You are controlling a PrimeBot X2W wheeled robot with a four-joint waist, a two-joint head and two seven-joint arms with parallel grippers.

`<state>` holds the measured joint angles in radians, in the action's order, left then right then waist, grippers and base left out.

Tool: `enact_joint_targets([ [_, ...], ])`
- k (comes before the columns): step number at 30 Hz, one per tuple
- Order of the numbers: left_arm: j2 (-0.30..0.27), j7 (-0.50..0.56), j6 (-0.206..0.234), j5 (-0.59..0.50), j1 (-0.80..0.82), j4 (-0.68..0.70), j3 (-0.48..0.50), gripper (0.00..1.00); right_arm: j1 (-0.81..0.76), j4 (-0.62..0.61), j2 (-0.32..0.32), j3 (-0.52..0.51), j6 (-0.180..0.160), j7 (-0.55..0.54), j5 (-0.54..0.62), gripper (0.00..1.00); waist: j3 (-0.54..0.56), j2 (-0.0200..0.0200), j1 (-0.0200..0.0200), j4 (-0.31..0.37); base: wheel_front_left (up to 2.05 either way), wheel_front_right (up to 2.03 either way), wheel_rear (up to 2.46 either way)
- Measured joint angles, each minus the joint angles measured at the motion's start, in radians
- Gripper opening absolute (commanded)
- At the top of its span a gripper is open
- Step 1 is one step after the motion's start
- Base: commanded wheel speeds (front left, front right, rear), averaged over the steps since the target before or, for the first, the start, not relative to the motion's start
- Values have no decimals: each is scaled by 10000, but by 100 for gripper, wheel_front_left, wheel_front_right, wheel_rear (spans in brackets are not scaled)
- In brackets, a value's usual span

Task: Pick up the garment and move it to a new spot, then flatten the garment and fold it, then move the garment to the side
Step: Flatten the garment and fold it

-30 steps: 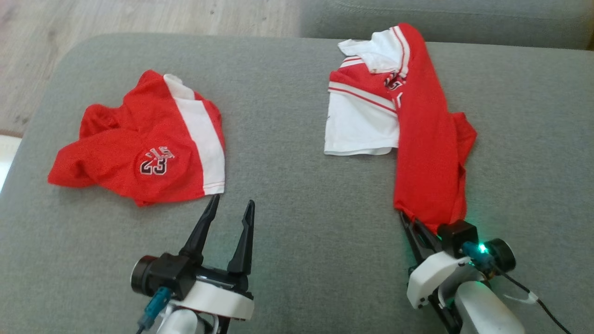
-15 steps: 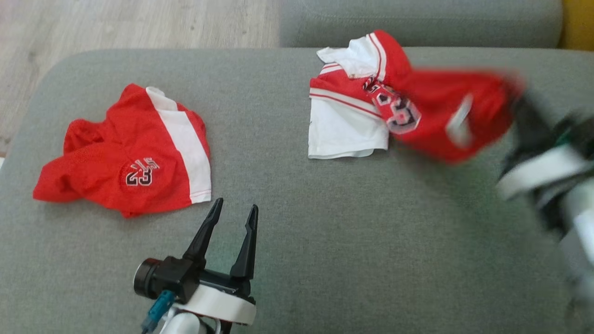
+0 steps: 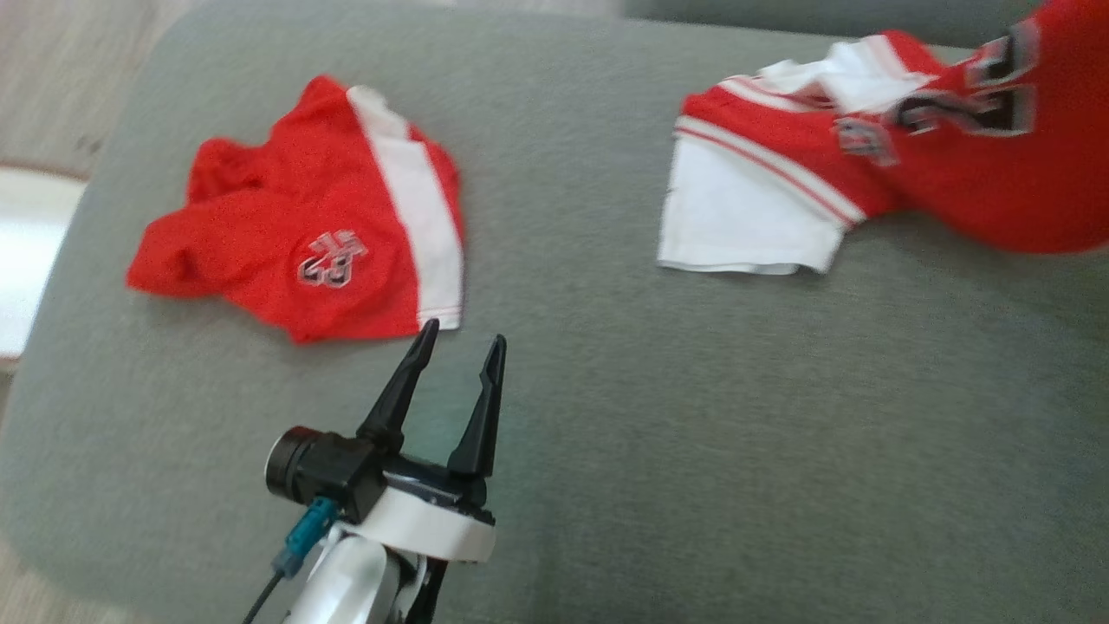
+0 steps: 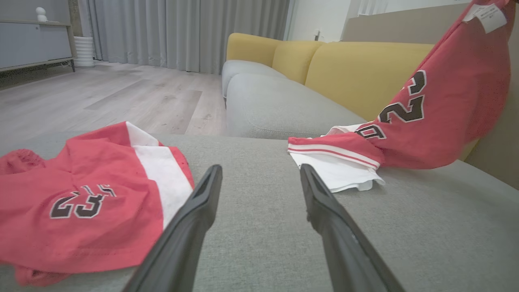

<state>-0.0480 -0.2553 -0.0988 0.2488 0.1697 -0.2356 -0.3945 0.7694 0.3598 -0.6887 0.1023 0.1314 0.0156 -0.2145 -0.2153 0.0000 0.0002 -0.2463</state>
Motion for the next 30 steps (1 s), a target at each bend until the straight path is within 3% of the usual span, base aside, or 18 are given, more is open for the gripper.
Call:
enact_joint_targets([
  [6, 2, 0, 75, 253, 130, 17, -236, 100, 1674, 1994, -441, -48, 0, -382, 100, 0, -508, 0, 0, -807, 0, 0, 0],
  [7, 4, 0, 75, 257, 130, 17, -251, 100, 1868, 2324, -439, 46, 0, -466, 174, 21, -588, 0, -1, -908, 0, 0, 0],
  [8, 4, 0, 77, 261, 130, 17, -259, 100, 2034, 2638, -435, 142, 0, -483, 249, 67, -667, 0, 0, -995, 0, 0, 0],
  [9, 4, 0, 77, 282, 132, 19, -263, 100, 2190, 2987, -430, 226, 0, -483, 345, 100, -744, 0, 0, -1074, 0, 0, 0],
  [15, 6, 0, 111, 330, 200, 33, -272, 100, 3066, 4907, -309, 314, 0, -731, 918, 100, -980, 0, 1, -1264, 0, 0, 0],
  [21, 10, 0, 196, 332, 321, 46, -272, 100, 3270, 5818, 178, 303, 0, -50, 1011, 100, -840, 0, -1, -985, 0, 0, 0],
  [26, 10, 0, 198, 330, 310, 44, -209, 100, 3121, 6040, 564, 393, 0, 805, 851, 100, -555, 0, -2, -602, 0, 0, 0],
  [30, 8, 0, 194, 176, 258, 17, 81, 100, 2323, 5691, 1350, 690, 0, 1609, 410, 100, -259, 0, -2, -116, 0, 0, 0],
])
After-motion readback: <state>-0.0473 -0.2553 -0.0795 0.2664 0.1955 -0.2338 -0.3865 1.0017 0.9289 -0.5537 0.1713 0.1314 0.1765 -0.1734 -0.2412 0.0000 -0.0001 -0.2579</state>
